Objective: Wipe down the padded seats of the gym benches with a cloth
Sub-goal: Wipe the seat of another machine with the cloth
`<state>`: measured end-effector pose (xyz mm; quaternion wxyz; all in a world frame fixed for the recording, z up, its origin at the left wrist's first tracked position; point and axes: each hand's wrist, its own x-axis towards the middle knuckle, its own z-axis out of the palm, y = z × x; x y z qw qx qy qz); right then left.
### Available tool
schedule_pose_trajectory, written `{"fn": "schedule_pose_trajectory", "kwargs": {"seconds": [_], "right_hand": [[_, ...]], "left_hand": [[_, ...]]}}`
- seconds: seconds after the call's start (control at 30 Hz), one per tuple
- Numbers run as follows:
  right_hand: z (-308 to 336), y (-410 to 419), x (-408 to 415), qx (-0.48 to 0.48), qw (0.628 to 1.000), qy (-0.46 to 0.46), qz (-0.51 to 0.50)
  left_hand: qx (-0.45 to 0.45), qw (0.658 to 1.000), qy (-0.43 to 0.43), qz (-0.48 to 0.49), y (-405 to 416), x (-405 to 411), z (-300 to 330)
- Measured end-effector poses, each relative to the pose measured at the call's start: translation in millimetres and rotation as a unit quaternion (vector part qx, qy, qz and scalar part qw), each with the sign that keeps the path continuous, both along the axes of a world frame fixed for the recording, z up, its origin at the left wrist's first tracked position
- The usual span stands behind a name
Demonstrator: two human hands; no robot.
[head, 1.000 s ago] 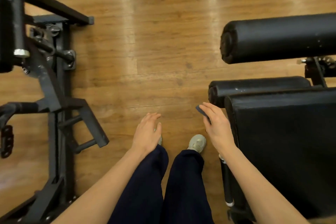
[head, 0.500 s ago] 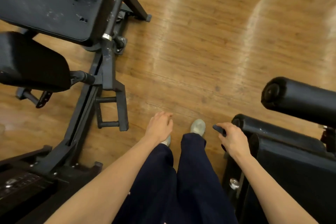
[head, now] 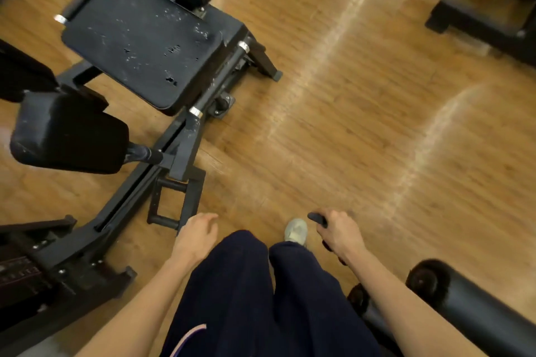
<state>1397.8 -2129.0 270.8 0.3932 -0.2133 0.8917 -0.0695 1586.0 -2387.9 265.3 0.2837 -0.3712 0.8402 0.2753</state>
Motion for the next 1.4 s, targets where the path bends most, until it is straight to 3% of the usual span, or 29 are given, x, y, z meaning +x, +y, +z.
{"fn": "schedule_pose_trajectory", "kwargs": {"seconds": [0.4,0.57,0.77,1.0,1.4], "right_hand": [[19.1,-178.0,-135.0,-0.076,0.991,-0.013,0.113],[19.9,-222.4,-179.2,-0.052,0.992,-0.027,0.108],[24.0,-246.7,-226.3,0.031,0.997,-0.012,0.072],[19.3,-306.2,-279.9,0.066,0.989,-0.026,0.129],[14.9,-527.3,-339.5,-0.042,0.943,-0.101,0.313]], "left_hand": [[-0.001,0.986,-0.007,0.167,-77.2,-39.7,-7.6],[-0.003,0.989,0.009,0.150,-144.3,-85.8,-8.5],[0.001,0.979,0.095,0.180,-220.7,-158.7,12.8],[-0.014,0.960,0.172,0.221,-279.8,-237.0,38.5],[-0.016,0.918,0.112,0.379,-360.8,-289.6,17.8]]}}
